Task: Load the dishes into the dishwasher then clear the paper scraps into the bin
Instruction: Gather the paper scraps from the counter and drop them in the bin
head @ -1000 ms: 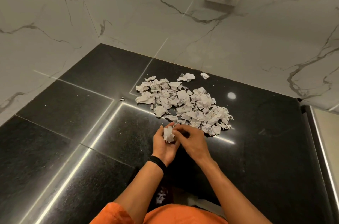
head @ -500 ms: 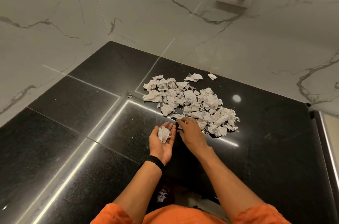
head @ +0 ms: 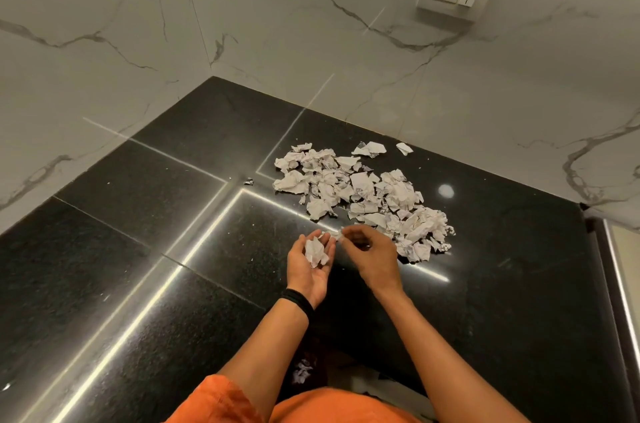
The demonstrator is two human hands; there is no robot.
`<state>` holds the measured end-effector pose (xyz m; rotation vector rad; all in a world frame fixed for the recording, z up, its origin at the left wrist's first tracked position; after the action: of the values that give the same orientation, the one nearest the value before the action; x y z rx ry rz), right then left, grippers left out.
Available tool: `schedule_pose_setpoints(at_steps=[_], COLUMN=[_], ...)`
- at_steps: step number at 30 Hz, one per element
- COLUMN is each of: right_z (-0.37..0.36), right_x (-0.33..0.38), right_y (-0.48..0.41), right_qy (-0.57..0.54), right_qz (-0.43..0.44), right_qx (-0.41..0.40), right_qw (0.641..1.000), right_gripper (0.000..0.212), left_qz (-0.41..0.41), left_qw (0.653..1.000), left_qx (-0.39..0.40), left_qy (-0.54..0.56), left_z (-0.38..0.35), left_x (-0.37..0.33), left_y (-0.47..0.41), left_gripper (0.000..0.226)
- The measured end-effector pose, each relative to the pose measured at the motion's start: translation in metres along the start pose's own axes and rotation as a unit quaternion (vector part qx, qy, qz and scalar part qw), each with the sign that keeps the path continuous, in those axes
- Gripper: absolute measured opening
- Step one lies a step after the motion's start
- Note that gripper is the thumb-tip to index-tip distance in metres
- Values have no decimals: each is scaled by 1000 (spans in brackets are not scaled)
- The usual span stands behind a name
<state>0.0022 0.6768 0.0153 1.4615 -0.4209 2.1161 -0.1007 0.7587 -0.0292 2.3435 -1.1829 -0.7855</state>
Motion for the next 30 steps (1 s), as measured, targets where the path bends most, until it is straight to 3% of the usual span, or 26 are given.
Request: schedule_pose_setpoints(at_steps=[2, 5, 12, 15, 19, 22, 24, 27, 30], right_z=[-8, -18, -12, -12, -31, -39, -38, -35, -50], right_x=[11, 15, 11, -3, -21, -26, -23, -5, 26], right_y=[4, 11, -4, -21, -32, -28, -24, -19, -20], right_qy=[-27, 27, -22, 92, 292, 344, 308, 150, 51], right_qz=[25, 42, 37, 17, 74, 98, 93, 38, 64], right_qx=[56, 107, 32, 17, 128, 137, 103, 32, 75], right_qw=[998, 993, 999, 995, 945, 924, 941, 987, 994], right_gripper=[15, 18, 14, 17, 35, 28, 21, 16, 17], left_qz=[11, 33, 2, 0, -14, -32, -40, -44, -37], left_qw=[1000, 999, 998, 996, 993, 992, 991, 992, 994], left_qx=[18, 33, 31, 25, 10, 2, -2, -7, 4], left_qy=[-5, 12, 61, 91, 115, 126, 126, 116, 100], left_z=[-4, -7, -4, 1, 9, 11, 12, 13, 12], left_x=[2, 5, -7, -13, -21, -27, -32, -35, -38], left_y=[-1, -2, 0, 0, -1, -2, -3, -5, -9], left_gripper=[39, 42, 41, 41, 45, 45, 45, 44, 37])
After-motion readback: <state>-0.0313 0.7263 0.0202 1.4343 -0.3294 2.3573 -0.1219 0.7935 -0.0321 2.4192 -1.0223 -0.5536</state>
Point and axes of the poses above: each hand's wrist, its own y-axis away from the middle knuckle, its own z-axis out of the back of the hand, x = y × z, the point moved 2 cm from there along -y, towards the middle knuckle, and after that the axes turned 9 degrees about x, right-handed, at the moved point
